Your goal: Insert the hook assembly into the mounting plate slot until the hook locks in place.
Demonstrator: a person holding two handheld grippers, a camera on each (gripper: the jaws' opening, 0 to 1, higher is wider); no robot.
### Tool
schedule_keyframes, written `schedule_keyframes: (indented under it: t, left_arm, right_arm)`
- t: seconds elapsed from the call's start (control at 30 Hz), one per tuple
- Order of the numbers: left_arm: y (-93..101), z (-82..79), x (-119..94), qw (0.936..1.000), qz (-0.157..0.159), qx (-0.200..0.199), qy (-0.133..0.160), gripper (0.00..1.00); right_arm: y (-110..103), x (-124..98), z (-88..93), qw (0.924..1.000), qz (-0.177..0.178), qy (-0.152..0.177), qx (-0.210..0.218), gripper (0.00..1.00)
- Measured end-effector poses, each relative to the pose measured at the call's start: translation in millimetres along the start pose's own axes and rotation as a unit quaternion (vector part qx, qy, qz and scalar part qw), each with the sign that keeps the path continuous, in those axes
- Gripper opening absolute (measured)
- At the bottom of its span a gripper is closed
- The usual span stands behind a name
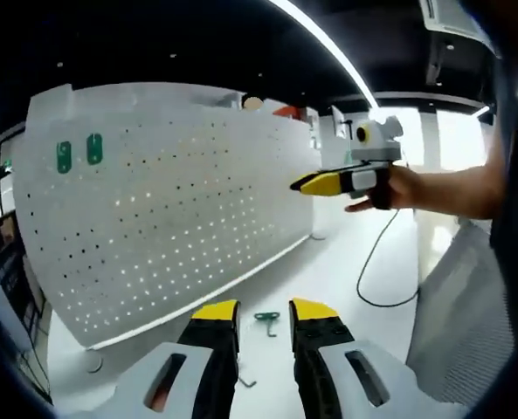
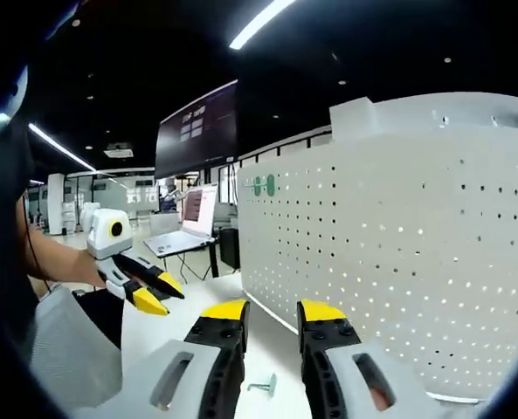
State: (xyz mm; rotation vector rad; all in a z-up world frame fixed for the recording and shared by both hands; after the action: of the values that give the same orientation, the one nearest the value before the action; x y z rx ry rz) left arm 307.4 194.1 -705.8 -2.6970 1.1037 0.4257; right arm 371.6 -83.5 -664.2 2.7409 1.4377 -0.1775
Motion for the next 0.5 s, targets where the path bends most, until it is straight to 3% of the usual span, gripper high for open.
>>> schedule_keyframes:
  t: [0.23,0.5]
  left_arm:
    - [-11.0,9.8,12.7,0.9993,0.012,0.016,-0.032,0.22]
    - [-20.5,30.4,31.3,0.9943,0.034,0.045,-0.09,0.22]
  right_arm:
    - [-4.0,-11.7,6.5,0.9999,0.009,0.003,0.011,0.21]
    - [-4.9,-15.1,8.9,0.9997,0.013,0.004,0.018,0.21]
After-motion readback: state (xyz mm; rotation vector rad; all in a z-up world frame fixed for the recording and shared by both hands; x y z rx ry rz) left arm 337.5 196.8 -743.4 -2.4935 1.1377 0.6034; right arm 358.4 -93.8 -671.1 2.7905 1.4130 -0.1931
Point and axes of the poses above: the point that each gripper's makers call its tool centre point, and the gripper's own axes: x roughly forward along the fingers, y roughly to its right, z roughly out of its underside, the point moved 10 cm from there along -x, roughly backward along the fingers, and after that the axes turned 2 degrees about -y, right-handed, at the moved point
